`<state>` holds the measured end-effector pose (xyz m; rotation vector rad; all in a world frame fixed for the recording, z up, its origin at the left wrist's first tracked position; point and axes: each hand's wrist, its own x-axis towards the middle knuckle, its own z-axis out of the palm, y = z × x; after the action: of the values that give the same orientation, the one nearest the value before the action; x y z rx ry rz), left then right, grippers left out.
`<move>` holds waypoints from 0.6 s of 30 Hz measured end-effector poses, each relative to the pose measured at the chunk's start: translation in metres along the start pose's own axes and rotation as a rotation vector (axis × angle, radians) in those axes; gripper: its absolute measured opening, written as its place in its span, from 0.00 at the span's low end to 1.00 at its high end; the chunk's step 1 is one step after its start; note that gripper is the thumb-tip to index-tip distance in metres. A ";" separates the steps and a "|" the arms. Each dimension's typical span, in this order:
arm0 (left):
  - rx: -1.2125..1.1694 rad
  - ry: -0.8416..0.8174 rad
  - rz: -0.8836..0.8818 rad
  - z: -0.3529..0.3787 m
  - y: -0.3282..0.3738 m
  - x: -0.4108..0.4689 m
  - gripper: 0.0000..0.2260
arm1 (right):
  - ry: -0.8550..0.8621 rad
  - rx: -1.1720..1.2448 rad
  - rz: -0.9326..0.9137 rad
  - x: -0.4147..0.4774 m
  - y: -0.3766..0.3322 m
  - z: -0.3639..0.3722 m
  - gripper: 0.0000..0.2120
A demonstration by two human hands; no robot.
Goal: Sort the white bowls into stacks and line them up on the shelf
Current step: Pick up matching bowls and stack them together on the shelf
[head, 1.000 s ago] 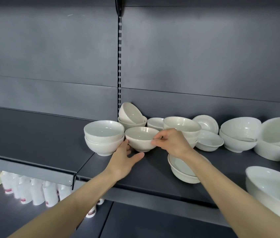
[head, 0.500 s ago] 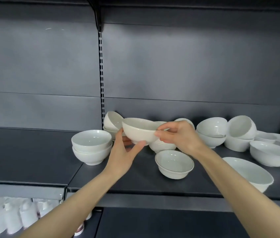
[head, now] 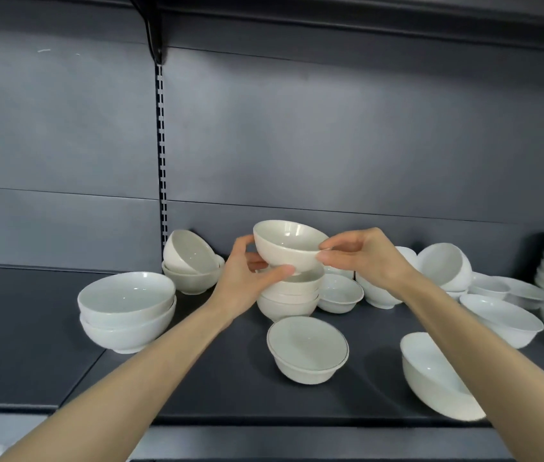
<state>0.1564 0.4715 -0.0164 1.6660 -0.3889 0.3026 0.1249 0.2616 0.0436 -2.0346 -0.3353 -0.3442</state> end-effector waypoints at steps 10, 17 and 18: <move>0.122 0.064 -0.011 0.015 -0.022 0.014 0.28 | -0.179 -0.069 0.004 0.034 0.037 -0.015 0.05; 0.160 0.080 -0.035 0.021 -0.035 0.008 0.28 | -0.253 -0.082 -0.039 0.037 0.047 -0.017 0.05; 0.165 0.085 -0.037 0.021 -0.036 0.007 0.28 | -0.258 -0.089 -0.041 0.038 0.048 -0.016 0.05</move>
<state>0.1776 0.4540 -0.0490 1.8125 -0.2752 0.3851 0.1765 0.2287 0.0274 -2.1663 -0.5288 -0.1222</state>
